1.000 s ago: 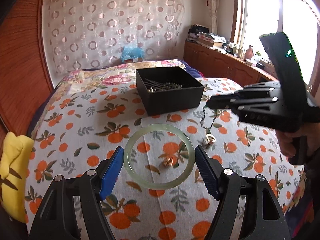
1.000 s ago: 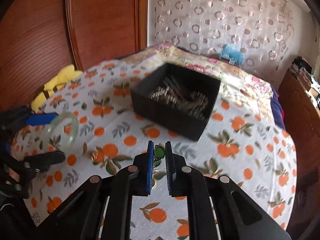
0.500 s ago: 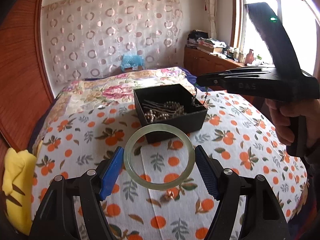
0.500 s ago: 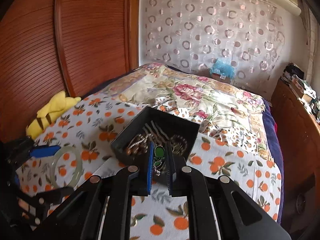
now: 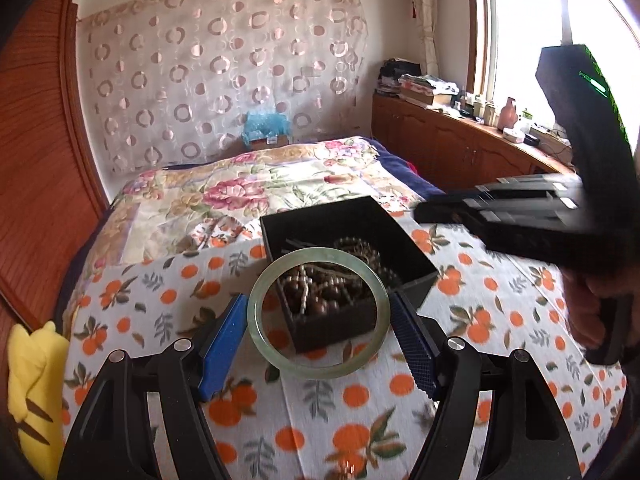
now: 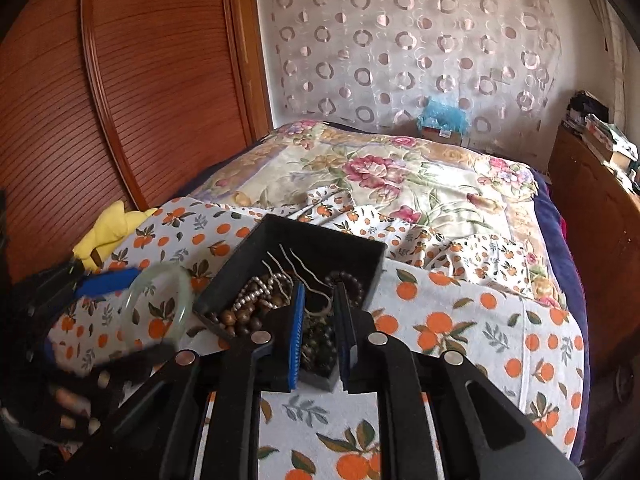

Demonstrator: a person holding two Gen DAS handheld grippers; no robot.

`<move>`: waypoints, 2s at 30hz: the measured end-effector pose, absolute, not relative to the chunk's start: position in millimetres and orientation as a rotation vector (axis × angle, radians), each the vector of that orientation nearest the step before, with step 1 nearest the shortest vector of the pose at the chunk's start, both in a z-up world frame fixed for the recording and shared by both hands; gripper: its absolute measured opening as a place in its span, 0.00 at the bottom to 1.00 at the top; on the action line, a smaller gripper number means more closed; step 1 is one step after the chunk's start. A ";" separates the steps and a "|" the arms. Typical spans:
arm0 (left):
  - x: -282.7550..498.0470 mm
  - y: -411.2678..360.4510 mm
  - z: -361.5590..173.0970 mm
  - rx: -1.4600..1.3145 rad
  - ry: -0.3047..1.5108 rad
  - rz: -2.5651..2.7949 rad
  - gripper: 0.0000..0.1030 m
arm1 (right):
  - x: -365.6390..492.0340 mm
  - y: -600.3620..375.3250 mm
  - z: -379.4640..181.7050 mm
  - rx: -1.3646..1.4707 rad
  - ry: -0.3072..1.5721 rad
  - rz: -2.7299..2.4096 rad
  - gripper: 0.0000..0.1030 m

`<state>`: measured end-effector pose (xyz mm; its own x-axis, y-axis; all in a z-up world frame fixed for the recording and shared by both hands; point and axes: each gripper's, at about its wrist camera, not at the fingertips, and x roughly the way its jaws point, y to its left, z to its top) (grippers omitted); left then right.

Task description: Organize jewelry

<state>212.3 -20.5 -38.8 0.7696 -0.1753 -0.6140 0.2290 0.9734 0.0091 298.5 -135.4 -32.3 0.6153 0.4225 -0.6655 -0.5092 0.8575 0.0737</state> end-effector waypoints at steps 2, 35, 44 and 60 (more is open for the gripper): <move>222.1 -23.1 -39.1 0.088 0.663 -0.215 0.67 | 293.9 -141.4 -36.1 -0.134 0.741 0.529 0.16; 197.4 -16.5 -52.4 0.115 0.725 -0.274 0.57 | 192.3 -121.5 -107.1 -0.263 0.802 0.680 0.34; 152.0 9.5 -84.1 0.076 0.805 -0.302 0.44 | 187.8 -111.3 -117.7 -0.310 0.840 0.670 0.38; 126.6 -10.1 -110.8 0.128 0.858 -0.356 0.37 | 190.4 -110.9 -120.5 -0.334 0.832 0.668 0.11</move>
